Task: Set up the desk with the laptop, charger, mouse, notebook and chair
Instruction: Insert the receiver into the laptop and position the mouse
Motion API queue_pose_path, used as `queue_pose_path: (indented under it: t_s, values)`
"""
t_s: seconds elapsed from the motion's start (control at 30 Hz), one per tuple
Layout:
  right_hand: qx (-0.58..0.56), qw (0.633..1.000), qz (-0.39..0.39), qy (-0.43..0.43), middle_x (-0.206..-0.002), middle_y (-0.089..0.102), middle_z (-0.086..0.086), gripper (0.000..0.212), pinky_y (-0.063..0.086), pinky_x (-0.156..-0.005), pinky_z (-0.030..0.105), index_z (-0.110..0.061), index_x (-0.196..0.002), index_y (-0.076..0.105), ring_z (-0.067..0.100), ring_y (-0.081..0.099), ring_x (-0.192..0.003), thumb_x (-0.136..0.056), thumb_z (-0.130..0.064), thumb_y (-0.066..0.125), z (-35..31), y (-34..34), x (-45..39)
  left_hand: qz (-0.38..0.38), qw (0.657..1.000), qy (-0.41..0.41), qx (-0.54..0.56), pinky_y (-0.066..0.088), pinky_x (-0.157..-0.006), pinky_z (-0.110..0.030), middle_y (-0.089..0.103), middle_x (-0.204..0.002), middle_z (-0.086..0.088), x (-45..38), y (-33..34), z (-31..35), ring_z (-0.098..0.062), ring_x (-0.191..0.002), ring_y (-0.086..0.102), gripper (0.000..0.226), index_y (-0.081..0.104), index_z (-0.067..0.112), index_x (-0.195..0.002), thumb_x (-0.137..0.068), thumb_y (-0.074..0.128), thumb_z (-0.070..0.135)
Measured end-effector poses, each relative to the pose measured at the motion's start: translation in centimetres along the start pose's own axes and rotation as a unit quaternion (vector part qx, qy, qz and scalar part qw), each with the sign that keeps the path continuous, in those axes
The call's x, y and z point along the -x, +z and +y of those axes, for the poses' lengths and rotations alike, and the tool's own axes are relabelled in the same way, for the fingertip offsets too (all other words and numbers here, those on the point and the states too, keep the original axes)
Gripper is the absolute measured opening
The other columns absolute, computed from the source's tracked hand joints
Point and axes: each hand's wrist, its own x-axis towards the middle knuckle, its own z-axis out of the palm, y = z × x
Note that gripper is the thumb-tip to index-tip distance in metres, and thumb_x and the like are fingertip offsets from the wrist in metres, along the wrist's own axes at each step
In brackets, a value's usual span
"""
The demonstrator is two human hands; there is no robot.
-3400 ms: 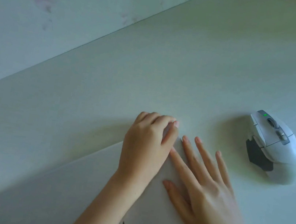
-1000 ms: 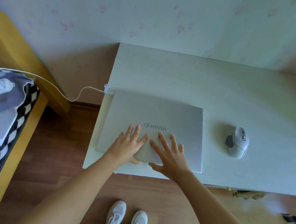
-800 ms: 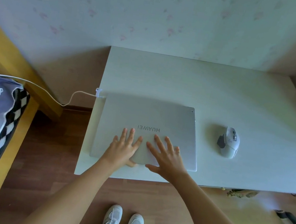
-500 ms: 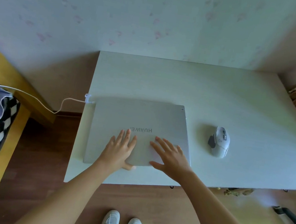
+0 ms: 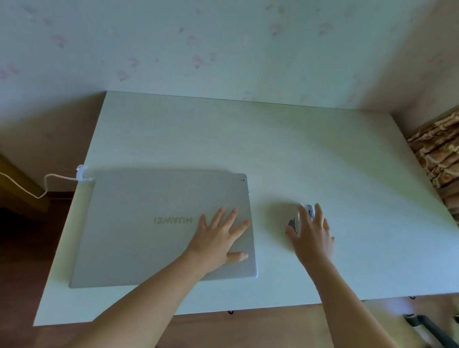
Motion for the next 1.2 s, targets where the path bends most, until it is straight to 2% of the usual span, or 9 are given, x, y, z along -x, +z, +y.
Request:
queue_pose_path:
  t_s: [0.17,0.43,0.5,0.63,0.7,0.83,0.97,1.1,1.2]
  values:
    - [-0.027,0.999,0.018,0.014,-0.143,0.031,0.008,0.044,0.047,-0.075,0.039,-0.024,-0.131,0.04,0.037,0.042,-0.114,-0.089,-0.027,0.054,-0.2,0.9,-1.0,-0.001,1.0,-0.005,-0.016,0.021,-0.11,-0.061,-0.002,-0.161,-0.004,-0.7,0.5,-0.1,-0.031,-0.147,0.001,0.073,0.012,0.029,-0.151,-0.091,0.037,0.063]
    - [-0.22,0.974,0.047,0.028,-0.131,0.051,0.005,0.049,0.048,-0.084,0.037,-0.023,-0.123,0.057,0.032,0.054,-0.105,-0.075,-0.015,0.065,-0.3,0.6,-0.9,-0.007,1.0,-0.01,-0.003,0.024,-0.109,-0.058,0.005,-0.161,-0.004,-0.7,0.3,-0.3,-0.03,-0.147,0.004,0.072,0.017,0.029,-0.151,-0.089,0.03,0.065]
    - [-0.378,0.923,0.038,0.055,-0.123,0.057,0.002,0.048,0.05,-0.085,0.035,-0.028,-0.118,0.061,0.021,0.058,-0.103,-0.072,-0.017,0.07,-1.0,0.1,-0.8,0.006,0.999,-0.016,0.04,0.025,-0.108,-0.054,0.012,-0.16,-0.003,-0.7,-0.7,0.0,-0.028,-0.146,0.01,0.067,0.022,0.026,-0.149,-0.093,0.037,0.06]
    - [-0.693,0.706,-0.067,0.13,-0.11,0.066,0.004,0.028,0.052,-0.066,0.032,-0.023,-0.112,0.066,0.022,0.062,-0.095,-0.085,-0.019,0.062,-3.2,-1.7,0.0,0.133,0.957,-0.039,0.256,0.03,-0.107,-0.04,0.037,-0.15,0.007,-1.0,-3.5,0.7,-0.016,-0.137,0.035,0.056,0.033,0.027,-0.144,-0.095,0.044,0.051]
    - [-0.773,0.61,-0.109,0.135,-0.108,0.066,0.011,0.027,0.055,-0.064,0.035,-0.016,-0.113,0.066,0.027,0.063,-0.096,-0.091,-0.019,0.051,-4.2,-2.6,0.6,0.156,0.916,-0.043,0.366,0.027,-0.111,-0.034,0.034,-0.152,0.011,-1.3,-5.5,1.4,-0.009,-0.138,0.031,0.06,0.03,0.031,-0.146,-0.093,0.051,0.05]
    - [-0.853,0.48,-0.146,0.144,-0.088,0.074,0.013,0.03,0.059,-0.071,0.039,-0.007,-0.099,0.066,0.028,0.071,-0.084,-0.098,-0.011,0.036,-5.7,-3.7,1.6,0.136,0.833,-0.038,0.534,0.027,-0.109,-0.027,0.029,-0.152,0.014,-2.3,-8.5,2.9,-0.001,-0.137,0.026,0.081,0.023,0.037,-0.148,-0.082,0.069,0.049]
    - [-0.864,0.455,-0.182,0.113,-0.091,0.074,0.007,0.033,0.059,-0.066,0.035,-0.012,-0.101,0.068,0.021,0.071,-0.084,-0.098,-0.008,0.035,-6.2,-4.8,2.3,0.145,0.804,-0.05,0.574,0.035,-0.111,-0.038,0.038,-0.144,0.011,-3.6,-9.1,3.3,-0.005,-0.133,0.034,0.092,0.03,0.034,-0.145,-0.068,0.077,0.051]
    - [-0.863,0.45,-0.203,0.108,-0.098,0.071,0.011,0.037,0.055,-0.079,0.043,-0.014,-0.096,0.074,0.024,0.069,-0.092,-0.096,-0.015,0.037,-6.5,-5.1,2.6,0.178,0.794,-0.065,0.578,0.036,-0.109,-0.033,0.044,-0.131,0.009,-4.2,-9.1,4.0,-0.005,-0.125,0.041,0.088,0.042,0.028,-0.138,-0.061,0.081,0.047]
    - [-0.865,0.446,-0.196,0.12,-0.101,0.07,0.01,0.036,0.05,-0.086,0.042,-0.013,-0.108,0.067,0.024,0.067,-0.096,-0.095,-0.023,0.036,-6.6,-5.1,2.8,0.173,0.795,-0.058,0.579,0.036,-0.108,-0.033,0.045,-0.13,0.009,-4.7,-9.0,4.2,-0.006,-0.125,0.041,0.084,0.042,0.03,-0.137,-0.064,0.082,0.041]
